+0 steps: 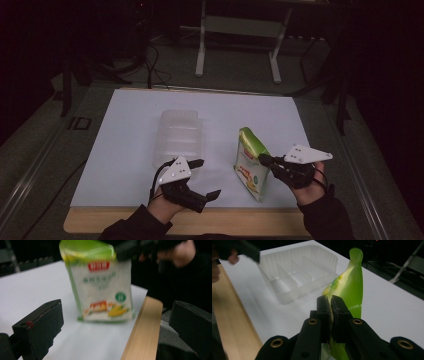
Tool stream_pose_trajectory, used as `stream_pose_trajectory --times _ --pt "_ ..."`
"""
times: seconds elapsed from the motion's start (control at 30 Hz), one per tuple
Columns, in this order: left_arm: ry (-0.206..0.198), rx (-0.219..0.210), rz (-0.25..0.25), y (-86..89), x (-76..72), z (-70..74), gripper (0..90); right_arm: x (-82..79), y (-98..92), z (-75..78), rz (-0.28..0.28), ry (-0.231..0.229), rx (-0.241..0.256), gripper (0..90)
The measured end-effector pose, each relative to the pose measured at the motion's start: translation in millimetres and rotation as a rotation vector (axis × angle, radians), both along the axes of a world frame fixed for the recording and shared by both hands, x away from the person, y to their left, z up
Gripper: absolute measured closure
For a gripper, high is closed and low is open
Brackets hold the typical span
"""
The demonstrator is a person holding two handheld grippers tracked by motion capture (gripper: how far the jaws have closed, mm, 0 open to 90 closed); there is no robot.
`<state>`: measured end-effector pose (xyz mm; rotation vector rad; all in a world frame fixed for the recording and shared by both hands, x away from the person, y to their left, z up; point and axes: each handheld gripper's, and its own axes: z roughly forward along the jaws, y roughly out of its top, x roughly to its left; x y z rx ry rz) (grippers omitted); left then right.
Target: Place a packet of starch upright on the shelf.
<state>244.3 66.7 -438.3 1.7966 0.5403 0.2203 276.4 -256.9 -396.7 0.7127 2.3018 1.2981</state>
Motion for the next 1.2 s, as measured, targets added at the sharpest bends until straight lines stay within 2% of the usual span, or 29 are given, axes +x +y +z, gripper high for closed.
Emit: stream_pose_trajectory --times 0.1,0.17,0.23,0.33,0.37,0.47,0.5,0.53,0.57,0.6,0.67,0.73,0.77,0.83,0.87,0.93,1.0,1.1,1.2 --pt "-0.004 -0.016 -0.018 -12.1 12.5 2.9 0.0 -7.3 -9.4 -5.9 -0.006 0.022 0.013 86.2" --pt "-0.007 0.000 -0.020 -22.1 20.6 3.9 0.0 -11.3 -13.8 -7.8 -0.003 0.023 0.019 86.1" --pt "-0.006 0.037 -0.030 -33.3 29.7 4.7 0.0 -13.2 -17.0 -9.2 -0.005 0.026 0.021 86.1" --pt "0.016 0.107 -0.047 -50.9 46.2 4.1 0.0 -14.1 -19.9 -10.9 -0.005 0.036 0.036 86.2" --pt "0.021 0.145 -0.048 -56.8 52.4 3.1 0.0 -14.5 -20.3 -11.1 -0.004 0.037 0.036 86.2" --pt "0.046 0.180 -0.068 -67.2 75.1 -1.9 0.0 -16.0 -18.8 -11.3 0.006 0.035 0.032 86.1" --pt "0.044 0.190 -0.094 -69.6 83.0 -3.6 0.0 -16.1 -17.8 -10.9 0.008 0.030 0.028 86.1" --pt "0.064 0.197 -0.105 -72.0 91.1 -5.2 0.0 -16.1 -17.2 -10.7 0.013 0.026 0.022 86.1" --pt "0.101 0.180 -0.134 -73.4 99.1 -6.6 0.0 -16.0 -16.7 -10.5 0.014 0.024 0.019 86.2" --pt "0.117 0.177 -0.153 -75.3 105.5 -7.7 0.0 -15.9 -16.6 -10.4 0.014 0.024 0.018 86.1" --pt "0.096 0.194 -0.186 -78.7 114.2 -8.4 0.0 -15.5 -16.9 -10.4 0.019 0.031 0.022 86.2" --pt "0.113 0.205 -0.219 -82.3 122.9 -8.7 0.0 -14.7 -16.5 -10.1 0.025 0.032 0.021 86.1" --pt "0.113 0.205 -0.219 -82.3 122.9 -8.7 0.0 -14.7 -16.5 -10.1 0.025 0.032 0.021 86.1" --pt "0.120 0.223 -0.272 -88.2 134.3 -10.2 0.0 -14.4 -14.0 -9.4 0.041 0.030 0.016 86.1" --pt "0.137 0.231 -0.291 -89.8 137.7 -11.5 0.0 -14.4 -12.9 -9.2 0.045 0.031 0.015 86.1" --pt "0.146 0.248 -0.338 -91.8 142.8 -14.9 0.6 -14.2 -10.9 -8.6 0.052 0.029 0.008 86.2" --pt "0.147 0.255 -0.359 -92.6 146.3 -18.1 2.8 -13.8 -9.9 -8.2 0.055 0.029 0.005 86.2" --pt "0.129 0.246 -0.376 -93.0 149.8 -17.1 4.7 -12.4 -10.0 -8.0 0.062 0.034 0.008 86.2" --pt "0.155 0.221 -0.408 -96.3 150.9 -17.3 5.9 -10.3 -11.0 -7.8 0.063 0.039 0.013 86.2"
